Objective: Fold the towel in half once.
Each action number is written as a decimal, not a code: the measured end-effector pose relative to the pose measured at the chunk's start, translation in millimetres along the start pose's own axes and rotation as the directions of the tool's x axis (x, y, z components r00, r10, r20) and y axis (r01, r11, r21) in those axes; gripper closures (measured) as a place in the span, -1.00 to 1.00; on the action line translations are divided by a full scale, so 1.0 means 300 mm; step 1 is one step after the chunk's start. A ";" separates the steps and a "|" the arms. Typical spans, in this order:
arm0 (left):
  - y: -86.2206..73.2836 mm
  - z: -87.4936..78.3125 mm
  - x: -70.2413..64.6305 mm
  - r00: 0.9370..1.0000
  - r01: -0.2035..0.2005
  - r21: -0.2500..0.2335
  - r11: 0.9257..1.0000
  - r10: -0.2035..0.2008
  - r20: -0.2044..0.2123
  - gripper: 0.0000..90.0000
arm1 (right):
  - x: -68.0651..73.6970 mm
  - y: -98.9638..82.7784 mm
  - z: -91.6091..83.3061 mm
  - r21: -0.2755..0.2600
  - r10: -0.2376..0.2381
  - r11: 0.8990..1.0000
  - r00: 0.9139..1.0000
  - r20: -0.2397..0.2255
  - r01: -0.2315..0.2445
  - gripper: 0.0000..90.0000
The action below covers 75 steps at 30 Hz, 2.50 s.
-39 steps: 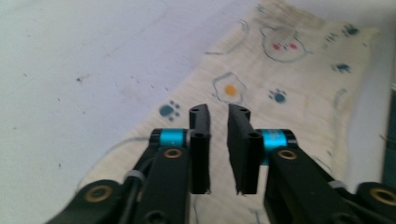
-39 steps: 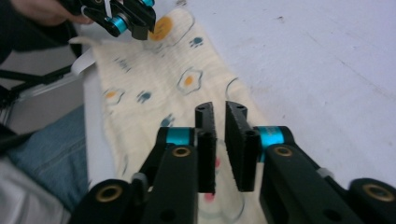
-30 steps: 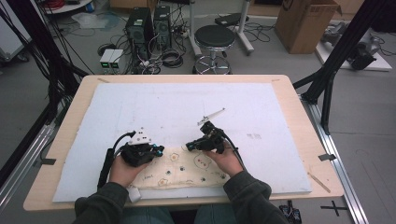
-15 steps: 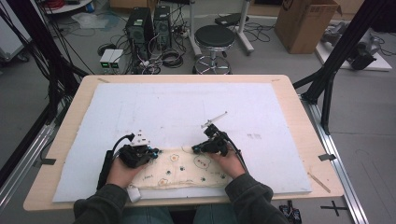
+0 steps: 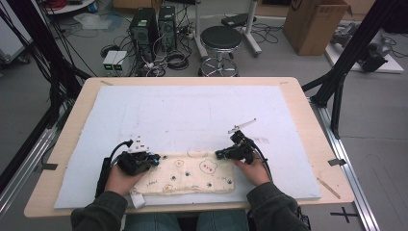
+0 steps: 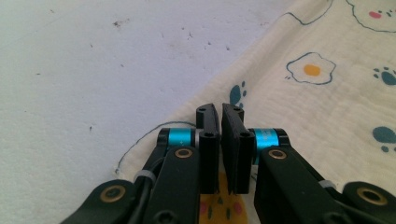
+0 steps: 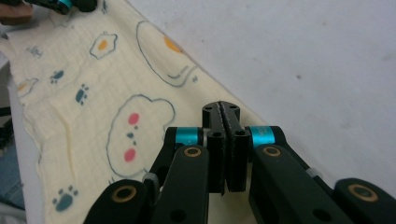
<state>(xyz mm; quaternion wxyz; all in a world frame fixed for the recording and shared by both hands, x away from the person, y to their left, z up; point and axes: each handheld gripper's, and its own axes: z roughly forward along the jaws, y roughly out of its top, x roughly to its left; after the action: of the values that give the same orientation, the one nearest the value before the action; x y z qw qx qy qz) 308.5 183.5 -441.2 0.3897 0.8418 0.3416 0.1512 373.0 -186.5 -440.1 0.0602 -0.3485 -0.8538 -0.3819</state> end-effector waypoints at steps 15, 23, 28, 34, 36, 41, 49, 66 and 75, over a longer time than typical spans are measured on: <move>0.018 -0.039 -0.054 0.996 -0.068 -0.062 0.996 0.071 0.047 0.78 | 0.087 -0.010 -0.030 -0.059 -0.110 0.992 0.993 -0.040 0.107 0.95; -0.026 -0.041 -0.058 0.994 -0.095 0.010 0.995 0.094 0.050 0.71 | 0.098 -0.044 -0.009 0.025 -0.134 0.990 0.990 -0.048 0.136 0.93; -0.051 -0.065 -0.046 0.996 -0.073 0.005 0.997 0.073 0.046 0.68 | 0.067 -0.089 -0.052 0.029 -0.110 0.993 0.994 -0.029 0.110 0.93; -0.061 -0.081 -0.044 0.996 -0.073 -0.003 0.997 0.073 0.042 0.60 | 0.035 -0.138 -0.097 -0.004 -0.079 0.997 0.996 -0.027 0.079 0.93; -0.055 -0.089 -0.041 0.996 -0.069 -0.037 0.997 0.071 0.045 0.55 | 0.041 -0.135 -0.103 -0.005 -0.083 0.997 0.996 -0.017 0.083 0.91; -0.012 -0.096 -0.001 1.000 -0.013 -0.106 0.994 0.010 -0.029 0.54 | 0.069 -0.061 -0.114 -0.081 -0.114 0.990 0.993 -0.017 0.113 0.91; -0.013 -0.024 0.063 0.995 0.046 -0.016 0.999 -0.047 -0.085 0.83 | 0.043 0.054 0.010 -0.042 -0.085 0.995 0.996 0.019 0.085 0.92; -0.034 -0.026 0.070 0.996 0.034 -0.028 0.999 -0.036 -0.079 0.82 | -0.042 -0.032 -0.045 -0.043 -0.034 0.998 0.998 0.052 0.037 0.93; -0.038 -0.028 0.072 0.996 0.035 -0.031 0.999 -0.038 -0.076 0.84 | -0.055 -0.069 -0.081 -0.059 -0.036 0.997 0.997 0.066 0.040 0.93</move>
<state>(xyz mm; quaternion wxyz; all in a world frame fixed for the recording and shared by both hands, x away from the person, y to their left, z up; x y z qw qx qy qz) 314.4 208.3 -444.6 0.3915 0.8230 0.3693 0.1814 368.1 -222.0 -441.7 0.0147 -0.3461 -0.8499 -0.3971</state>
